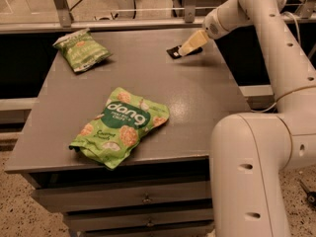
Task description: Move rxbar chocolate near green jalapeno chip bag
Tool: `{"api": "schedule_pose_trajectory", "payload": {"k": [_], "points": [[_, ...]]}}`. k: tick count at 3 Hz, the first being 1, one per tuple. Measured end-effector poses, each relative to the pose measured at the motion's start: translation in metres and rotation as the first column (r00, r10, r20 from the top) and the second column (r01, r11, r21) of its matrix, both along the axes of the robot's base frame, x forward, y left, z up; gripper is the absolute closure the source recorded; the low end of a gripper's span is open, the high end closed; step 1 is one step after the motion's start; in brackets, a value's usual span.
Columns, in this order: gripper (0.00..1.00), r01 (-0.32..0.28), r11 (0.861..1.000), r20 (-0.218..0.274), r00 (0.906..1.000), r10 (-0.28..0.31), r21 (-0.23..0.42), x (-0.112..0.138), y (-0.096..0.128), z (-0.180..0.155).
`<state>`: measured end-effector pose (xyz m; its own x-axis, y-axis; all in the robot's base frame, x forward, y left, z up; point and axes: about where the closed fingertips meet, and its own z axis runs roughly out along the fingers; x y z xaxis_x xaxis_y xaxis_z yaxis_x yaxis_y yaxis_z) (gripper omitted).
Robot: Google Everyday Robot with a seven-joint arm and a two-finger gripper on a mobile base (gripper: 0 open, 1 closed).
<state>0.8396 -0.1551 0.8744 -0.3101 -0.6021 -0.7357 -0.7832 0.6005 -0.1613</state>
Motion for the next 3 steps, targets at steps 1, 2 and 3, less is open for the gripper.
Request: {"api": "schedule_pose_trajectory", "payload": {"k": [1,2,3], "points": [[0.00,-0.004,1.000,-0.047,0.9989,0.003,-0.020,-0.003,0.004,-0.014],[0.15,-0.011,1.000,-0.086,0.9962,0.009,-0.023,-0.006,0.008,-0.026],[0.39,-0.011,1.000,-0.123,0.9924,0.008,-0.027,-0.009,0.010,-0.035]]}}
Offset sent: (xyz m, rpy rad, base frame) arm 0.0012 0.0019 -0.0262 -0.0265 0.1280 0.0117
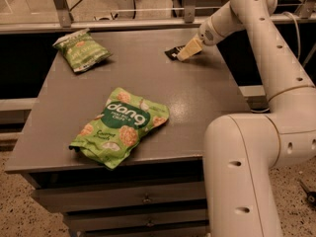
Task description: Move rxbar chocolate near green jalapeno chip bag
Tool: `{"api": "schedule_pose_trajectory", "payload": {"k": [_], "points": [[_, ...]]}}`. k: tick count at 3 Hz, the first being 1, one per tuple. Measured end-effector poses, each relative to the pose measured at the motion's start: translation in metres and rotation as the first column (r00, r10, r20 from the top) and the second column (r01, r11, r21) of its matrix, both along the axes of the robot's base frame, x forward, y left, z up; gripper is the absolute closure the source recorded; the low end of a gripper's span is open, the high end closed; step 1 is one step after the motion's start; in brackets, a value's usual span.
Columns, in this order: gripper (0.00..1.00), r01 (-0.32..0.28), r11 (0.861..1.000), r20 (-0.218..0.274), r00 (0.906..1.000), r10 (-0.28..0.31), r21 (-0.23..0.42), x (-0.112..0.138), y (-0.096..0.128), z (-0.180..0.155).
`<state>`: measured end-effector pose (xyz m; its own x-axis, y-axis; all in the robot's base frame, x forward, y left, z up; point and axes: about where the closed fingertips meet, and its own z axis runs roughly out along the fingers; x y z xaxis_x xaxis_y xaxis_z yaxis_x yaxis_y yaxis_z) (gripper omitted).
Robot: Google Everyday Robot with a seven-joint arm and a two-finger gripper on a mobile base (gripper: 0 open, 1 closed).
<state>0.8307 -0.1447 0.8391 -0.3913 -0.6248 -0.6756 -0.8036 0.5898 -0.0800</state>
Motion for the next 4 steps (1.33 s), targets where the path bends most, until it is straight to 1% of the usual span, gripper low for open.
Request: {"api": "schedule_pose_trajectory", "payload": {"k": [1,2,3,4], "points": [[0.70,-0.012,1.000,-0.026,0.9996,0.013,0.013,-0.009,0.004,0.004],[0.93,-0.040,0.999,-0.033,0.9986,0.041,0.030,-0.018,0.009,0.015],[1.00,-0.113,0.992,0.035,0.9932,0.111,0.051,-0.035,0.016,0.060],[1.00,-0.180,0.980,0.124,0.9777,0.169,0.080,-0.054,0.023,0.110]]}}
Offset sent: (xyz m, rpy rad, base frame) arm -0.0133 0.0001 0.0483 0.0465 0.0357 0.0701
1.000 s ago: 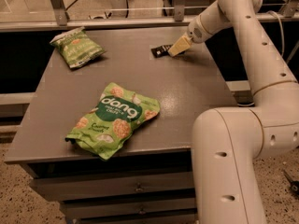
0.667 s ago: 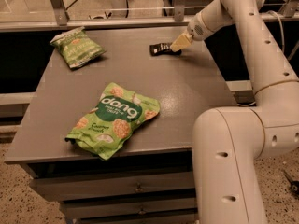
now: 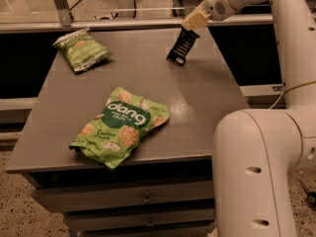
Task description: Move rxbar chocolate near green jalapeno chip bag
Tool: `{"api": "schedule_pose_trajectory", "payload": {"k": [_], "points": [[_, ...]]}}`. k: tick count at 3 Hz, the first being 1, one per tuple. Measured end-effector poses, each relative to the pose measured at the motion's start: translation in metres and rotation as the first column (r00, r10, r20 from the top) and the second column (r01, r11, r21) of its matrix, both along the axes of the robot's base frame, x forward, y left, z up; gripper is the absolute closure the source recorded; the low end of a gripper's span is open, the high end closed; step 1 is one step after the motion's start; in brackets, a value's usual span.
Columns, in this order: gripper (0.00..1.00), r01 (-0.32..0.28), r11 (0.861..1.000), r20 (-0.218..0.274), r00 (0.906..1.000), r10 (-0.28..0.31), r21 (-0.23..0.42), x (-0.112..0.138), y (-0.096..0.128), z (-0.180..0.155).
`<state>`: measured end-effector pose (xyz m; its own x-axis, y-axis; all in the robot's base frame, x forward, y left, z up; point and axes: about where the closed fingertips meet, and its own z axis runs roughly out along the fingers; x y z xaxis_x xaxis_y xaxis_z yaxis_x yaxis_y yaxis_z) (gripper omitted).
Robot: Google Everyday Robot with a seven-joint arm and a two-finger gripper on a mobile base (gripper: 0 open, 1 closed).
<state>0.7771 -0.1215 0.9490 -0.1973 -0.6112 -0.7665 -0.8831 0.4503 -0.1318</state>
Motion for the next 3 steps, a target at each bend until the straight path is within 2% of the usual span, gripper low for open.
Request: {"api": "schedule_pose_trajectory", "payload": {"k": [1,3], "points": [[1.00,-0.030,0.999,0.047,0.9985,0.028,0.031,-0.0134,0.0080,0.0332],[1.00,-0.053,0.998,0.052,0.9973,0.051,0.034,-0.0152,0.0178,0.0355]]}}
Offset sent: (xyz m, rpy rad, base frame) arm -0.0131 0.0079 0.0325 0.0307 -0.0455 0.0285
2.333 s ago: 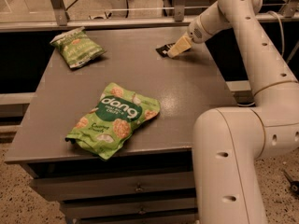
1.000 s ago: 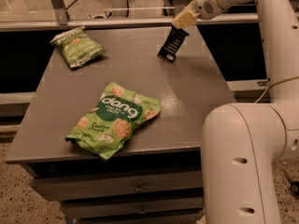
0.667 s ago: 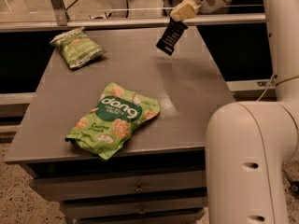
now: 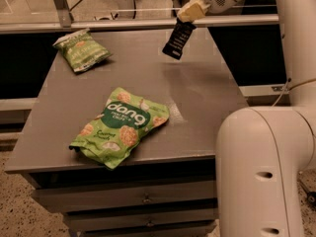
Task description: Move rxbar chocolate near green jalapeno chip bag
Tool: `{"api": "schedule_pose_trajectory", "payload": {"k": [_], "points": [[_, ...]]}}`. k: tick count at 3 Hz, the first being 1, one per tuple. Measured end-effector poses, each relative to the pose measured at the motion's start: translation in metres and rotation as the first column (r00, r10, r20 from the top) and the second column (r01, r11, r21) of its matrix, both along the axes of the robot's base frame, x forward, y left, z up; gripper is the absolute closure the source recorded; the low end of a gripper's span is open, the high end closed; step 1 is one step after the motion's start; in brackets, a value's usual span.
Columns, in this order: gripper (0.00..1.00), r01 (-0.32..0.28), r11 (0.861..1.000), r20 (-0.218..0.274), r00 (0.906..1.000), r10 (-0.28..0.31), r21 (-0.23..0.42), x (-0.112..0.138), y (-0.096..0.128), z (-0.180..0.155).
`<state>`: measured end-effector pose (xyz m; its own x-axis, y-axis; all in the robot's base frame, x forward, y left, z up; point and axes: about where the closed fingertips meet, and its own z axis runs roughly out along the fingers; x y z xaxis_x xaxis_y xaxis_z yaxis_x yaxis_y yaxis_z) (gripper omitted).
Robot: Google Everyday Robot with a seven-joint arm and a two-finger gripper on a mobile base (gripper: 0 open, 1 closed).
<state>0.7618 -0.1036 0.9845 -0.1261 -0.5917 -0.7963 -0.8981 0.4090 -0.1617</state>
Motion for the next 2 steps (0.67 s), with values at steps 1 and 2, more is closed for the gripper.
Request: {"api": "schedule_pose_trajectory", "payload": {"k": [1,2], "points": [[1.00,-0.012,0.999,0.008,0.9999,0.012,0.034,0.011,0.027,0.000],[1.00,-0.022,0.996,0.002,0.9998,0.022,0.088,0.024,0.077,0.000]]}}
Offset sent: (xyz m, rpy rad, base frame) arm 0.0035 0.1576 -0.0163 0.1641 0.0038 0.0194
